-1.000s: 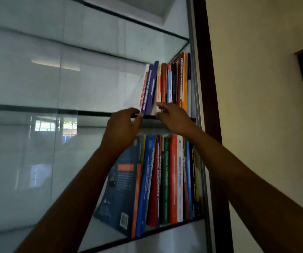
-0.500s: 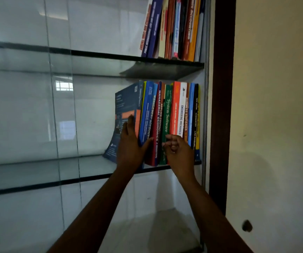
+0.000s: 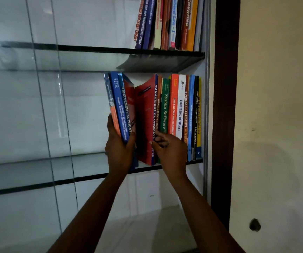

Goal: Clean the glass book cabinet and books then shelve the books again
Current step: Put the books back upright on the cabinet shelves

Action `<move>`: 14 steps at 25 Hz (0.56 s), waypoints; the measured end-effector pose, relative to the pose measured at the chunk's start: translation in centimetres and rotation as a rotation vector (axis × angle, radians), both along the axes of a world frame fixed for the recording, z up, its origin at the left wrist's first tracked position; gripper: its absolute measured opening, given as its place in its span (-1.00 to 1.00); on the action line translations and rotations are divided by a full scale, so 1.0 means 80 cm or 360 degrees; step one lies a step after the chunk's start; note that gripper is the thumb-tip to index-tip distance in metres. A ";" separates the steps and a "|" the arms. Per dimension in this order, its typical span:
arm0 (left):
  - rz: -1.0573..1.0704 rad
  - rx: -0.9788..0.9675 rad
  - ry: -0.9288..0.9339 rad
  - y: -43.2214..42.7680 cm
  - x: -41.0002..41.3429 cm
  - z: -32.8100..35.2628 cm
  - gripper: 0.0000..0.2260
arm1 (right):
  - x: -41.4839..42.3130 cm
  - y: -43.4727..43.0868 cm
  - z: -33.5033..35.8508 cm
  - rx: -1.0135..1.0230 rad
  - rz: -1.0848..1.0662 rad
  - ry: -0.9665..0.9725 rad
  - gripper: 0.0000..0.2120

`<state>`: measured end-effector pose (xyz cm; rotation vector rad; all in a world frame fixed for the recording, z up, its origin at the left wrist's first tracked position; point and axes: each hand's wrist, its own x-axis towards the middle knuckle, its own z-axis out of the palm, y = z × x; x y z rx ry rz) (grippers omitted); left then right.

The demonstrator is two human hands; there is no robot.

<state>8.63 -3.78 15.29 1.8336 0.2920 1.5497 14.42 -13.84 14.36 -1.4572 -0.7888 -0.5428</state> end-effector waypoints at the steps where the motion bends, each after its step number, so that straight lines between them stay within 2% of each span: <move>1: 0.0007 0.0003 -0.0023 -0.007 0.006 0.000 -0.35 | 0.000 -0.001 0.003 0.0008 0.0003 0.0024 -0.63; 6: 0.0032 0.0207 0.0123 -0.022 0.043 0.002 -0.34 | 0.010 -0.008 0.000 0.0041 0.0131 0.0069 -0.75; 9: -0.0071 0.0144 0.0120 -0.017 0.047 0.002 -0.34 | 0.011 -0.016 -0.014 -0.0210 0.0201 -0.0109 -0.68; 10: -0.0015 0.0179 0.0107 -0.018 0.044 0.000 -0.33 | 0.013 -0.024 -0.016 -0.0282 0.0174 -0.0147 -0.64; 11: 0.0160 0.0341 0.0121 -0.021 0.039 -0.003 -0.33 | 0.016 -0.034 -0.017 -0.0280 0.0126 -0.0133 -0.61; 12: 0.0371 0.0636 0.0108 -0.026 0.034 -0.004 -0.33 | 0.021 -0.044 -0.020 -0.0204 0.0071 -0.0078 -0.59; 14: 0.0549 0.1434 0.0114 -0.033 0.040 0.006 -0.42 | 0.030 -0.066 -0.026 -0.0016 -0.0011 0.0059 -0.55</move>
